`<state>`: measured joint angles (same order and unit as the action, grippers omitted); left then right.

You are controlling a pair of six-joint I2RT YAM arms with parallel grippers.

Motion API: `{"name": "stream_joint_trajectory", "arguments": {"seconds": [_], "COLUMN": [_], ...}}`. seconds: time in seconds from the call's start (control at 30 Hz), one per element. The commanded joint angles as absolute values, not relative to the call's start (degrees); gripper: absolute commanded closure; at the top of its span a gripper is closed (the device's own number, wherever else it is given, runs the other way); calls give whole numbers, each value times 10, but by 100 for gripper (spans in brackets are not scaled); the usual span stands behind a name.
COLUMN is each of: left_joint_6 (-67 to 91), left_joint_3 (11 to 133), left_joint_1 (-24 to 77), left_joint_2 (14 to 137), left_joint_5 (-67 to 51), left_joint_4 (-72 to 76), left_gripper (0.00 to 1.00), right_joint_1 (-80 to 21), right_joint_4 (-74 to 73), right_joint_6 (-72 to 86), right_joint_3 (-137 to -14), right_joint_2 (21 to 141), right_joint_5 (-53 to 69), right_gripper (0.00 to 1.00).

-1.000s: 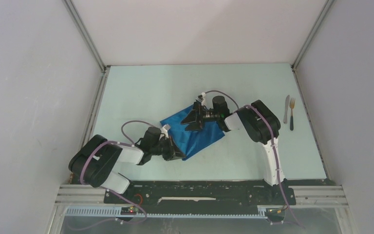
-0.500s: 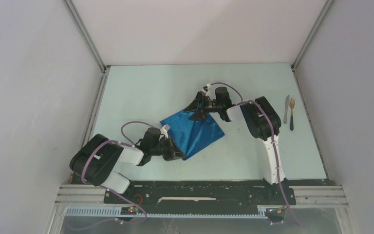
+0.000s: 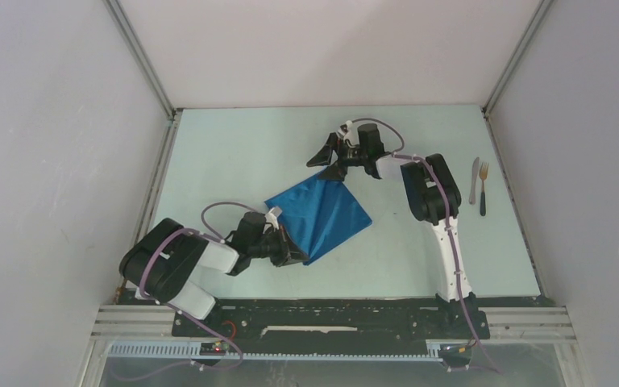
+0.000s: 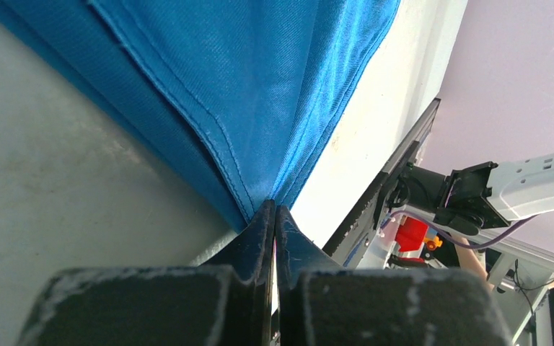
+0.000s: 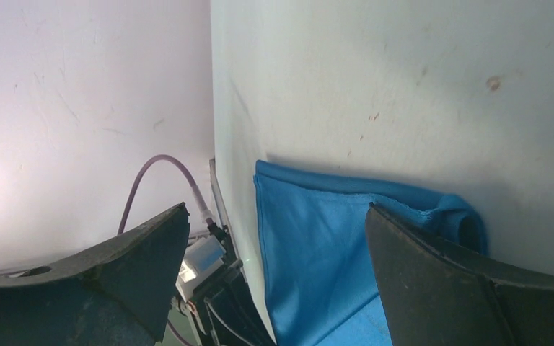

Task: Fold the napkin into a case and place the utensils inside
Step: Smooth out the top corner of the square-folded napkin at the center of the board.

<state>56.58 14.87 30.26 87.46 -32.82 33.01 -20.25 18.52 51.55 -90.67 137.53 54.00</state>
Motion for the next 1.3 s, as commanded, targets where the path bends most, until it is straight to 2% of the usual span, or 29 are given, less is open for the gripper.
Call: {"name": "stream_joint_trajectory", "arguments": {"seconds": [0.0,0.37,0.47,0.57,0.73,0.93,1.03,1.07,1.13,1.2,1.27], "left_joint_6": [563,569,577,584,570,500,468,460,452,454,468], "left_joint_3": [140,141,148,150,163,227,268,278,289,294,298], "left_joint_1": [306,306,306,306,306,302,274,258,220,170,135], "left_joint_2": [891,895,884,856,769,571,479,453,415,409,435], "left_joint_5": [-343,-344,-346,-338,-310,-233,-203,-193,-178,-192,-200], "left_joint_4": [336,349,349,341,255,17,-116,-153,-213,-228,-229], "left_gripper": [97,95,89,82,62,45,21,18,13,13,16], "right_joint_1": [-183,-167,-167,-168,-182,-263,-322,-341,-369,-385,-410], "right_joint_4": [123,-101,-222,-341,-385,-361,-333,-321,-282,-207,-128], "right_joint_6": [478,383,318,252,196,174,182,189,220,269,310], "right_joint_3": [-965,-1200,-1256,-1258,-1094,-841,-740,-711,-666,-614,-559], "right_joint_2": [1393,1439,1405,1340,1167,970,907,890,860,835,813], "right_joint_5": [530,509,460,398,283,138,77,61,76,149,167], "right_gripper": [0,0,0,0,0,0,0,0,0,0,1]}}
